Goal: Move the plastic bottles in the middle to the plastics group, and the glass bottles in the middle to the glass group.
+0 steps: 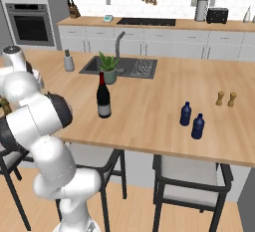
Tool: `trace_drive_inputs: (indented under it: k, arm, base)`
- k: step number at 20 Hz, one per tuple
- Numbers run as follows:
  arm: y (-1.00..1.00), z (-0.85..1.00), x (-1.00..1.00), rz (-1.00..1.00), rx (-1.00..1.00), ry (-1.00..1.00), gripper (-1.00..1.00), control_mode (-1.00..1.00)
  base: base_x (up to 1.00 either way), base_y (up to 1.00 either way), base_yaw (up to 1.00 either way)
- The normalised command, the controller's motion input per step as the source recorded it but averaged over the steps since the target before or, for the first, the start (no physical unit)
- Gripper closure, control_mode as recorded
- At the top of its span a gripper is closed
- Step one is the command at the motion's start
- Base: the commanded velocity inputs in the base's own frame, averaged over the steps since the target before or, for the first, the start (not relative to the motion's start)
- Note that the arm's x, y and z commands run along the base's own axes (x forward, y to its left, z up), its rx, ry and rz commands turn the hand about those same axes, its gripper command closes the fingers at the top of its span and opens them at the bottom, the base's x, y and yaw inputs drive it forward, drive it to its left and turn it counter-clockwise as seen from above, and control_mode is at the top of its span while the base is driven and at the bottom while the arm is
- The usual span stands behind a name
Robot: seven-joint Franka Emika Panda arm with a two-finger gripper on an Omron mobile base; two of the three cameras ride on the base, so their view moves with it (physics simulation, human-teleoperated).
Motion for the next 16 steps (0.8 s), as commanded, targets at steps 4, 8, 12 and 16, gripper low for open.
trace_drive_inputs:
  k: [4, 8, 12, 16]
  arm:
    - [-0.95, 0.03, -0.35, -0.16, 0.01, 0.09, -1.00, -1.00]
    - [-0.84, 0.00, -0.10, -0.26, 0.00, 0.10, -1.00, -1.00]
    - [-0.55, -0.09, 0.13, -0.07, -0.05, 0.03, -1.00, -1.00]
    - [-0.10, -0.24, 0.33, 0.00, -0.05, 0.09, -1.00, -1.00]
  base:
    - [0.00, 0.00, 0.00]
    - [0.00, 0.00, 0.00]
    - [0.00, 0.00, 0.00]
    - [0.00, 0.00, 0.00]
